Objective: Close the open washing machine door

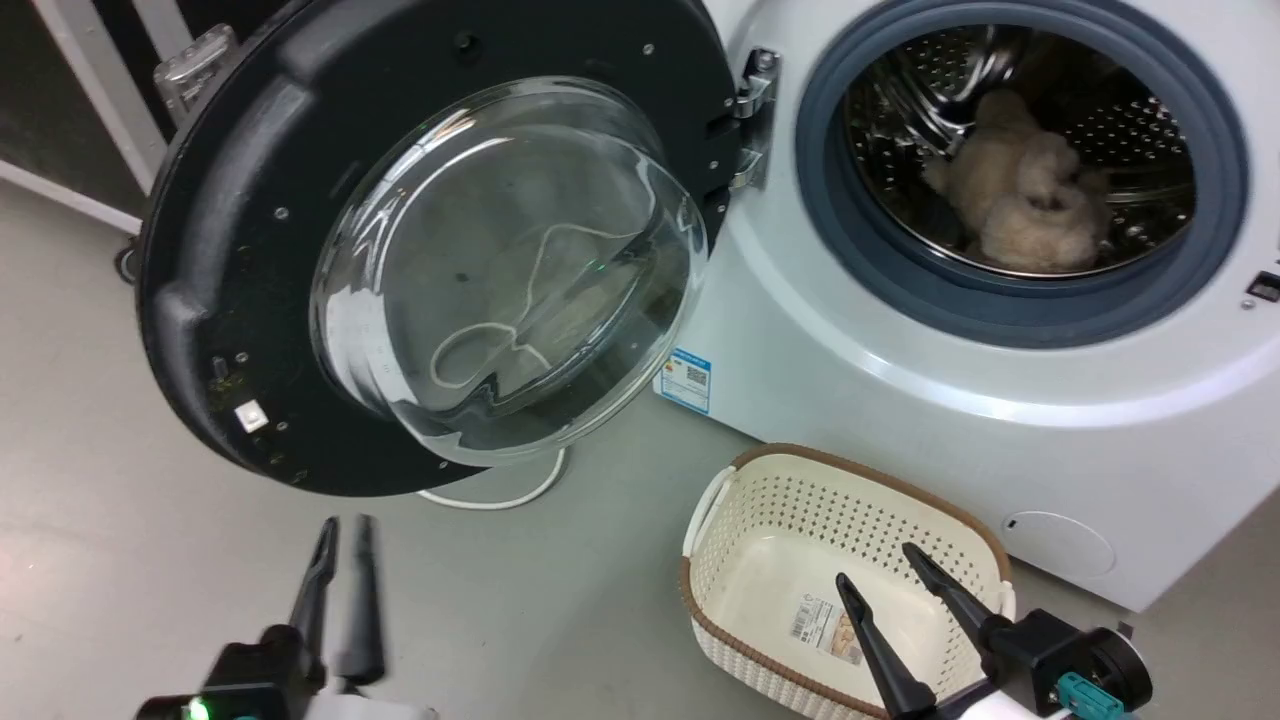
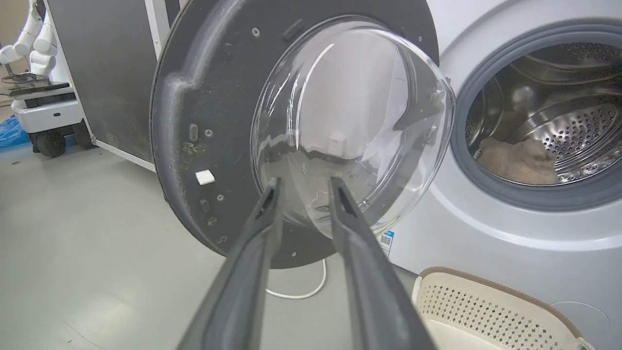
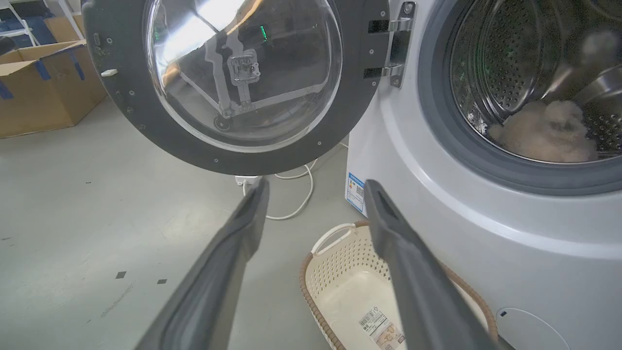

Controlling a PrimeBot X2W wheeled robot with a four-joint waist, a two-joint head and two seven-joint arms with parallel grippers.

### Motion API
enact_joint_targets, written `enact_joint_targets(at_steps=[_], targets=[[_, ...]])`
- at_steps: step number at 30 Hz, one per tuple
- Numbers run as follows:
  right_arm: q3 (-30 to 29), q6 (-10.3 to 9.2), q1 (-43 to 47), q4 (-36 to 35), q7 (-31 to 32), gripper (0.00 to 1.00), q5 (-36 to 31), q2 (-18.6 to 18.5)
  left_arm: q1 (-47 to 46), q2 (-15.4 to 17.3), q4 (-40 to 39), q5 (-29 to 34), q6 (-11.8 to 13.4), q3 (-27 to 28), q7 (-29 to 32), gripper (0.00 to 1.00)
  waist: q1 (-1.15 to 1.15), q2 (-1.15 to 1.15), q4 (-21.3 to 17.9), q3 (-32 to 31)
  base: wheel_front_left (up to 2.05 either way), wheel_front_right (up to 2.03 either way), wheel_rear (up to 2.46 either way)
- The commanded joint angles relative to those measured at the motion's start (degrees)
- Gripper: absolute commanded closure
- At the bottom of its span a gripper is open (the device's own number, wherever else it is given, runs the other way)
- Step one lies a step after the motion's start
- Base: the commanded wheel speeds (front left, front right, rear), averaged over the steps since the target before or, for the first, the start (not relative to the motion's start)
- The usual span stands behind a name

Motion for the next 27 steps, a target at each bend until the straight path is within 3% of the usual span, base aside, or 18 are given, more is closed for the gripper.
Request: enact_joint_targets(at_steps=[1,7,15,19,27], targets=[[0.19,0.03,0.44,0.18,-0.67,0.0,0.24,-0.65,0.38,0.02,-0.99,-0.72,0.36,0.31,-0.56,1.0,0.0,0.0,0.5,0.43,0.0,0.0,0.0],[-0.73,0.04,1.57,-0.66,-1.38,0.0,-0.11,-1.67,-2.29,0.02,-6.35,-4.59,0.54,2.89,-1.28,1.0,0.0,0.0,1.89,2.33,0.0,0.0,0.0],[-2.08,0.04,2.19,-2.03,-2.34,0.0,-0.98,-3.06,-14.03,2.12,-6.64,-13.6,-4.65,16.47,-2.24,1.0,0.0,0.0,0.44,6.47,0.0,0.0,0.0],[-2.12,0.04,1.37,-2.49,-2.82,0.0,-0.07,-4.25,-21.13,6.11,-1.83,-21.5,-4.39,23.45,0.18,1.0,0.0,0.0,-1.28,8.6,0.0,0.0,0.0],[-2.11,0.04,0.88,-2.82,-3.78,0.0,1.61,-6.22,-33.68,15.5,11.75,-36.82,-1.45,33.03,14.79,1.0,0.0,0.0,-3.39,11.66,0.0,0.0,0.0]])
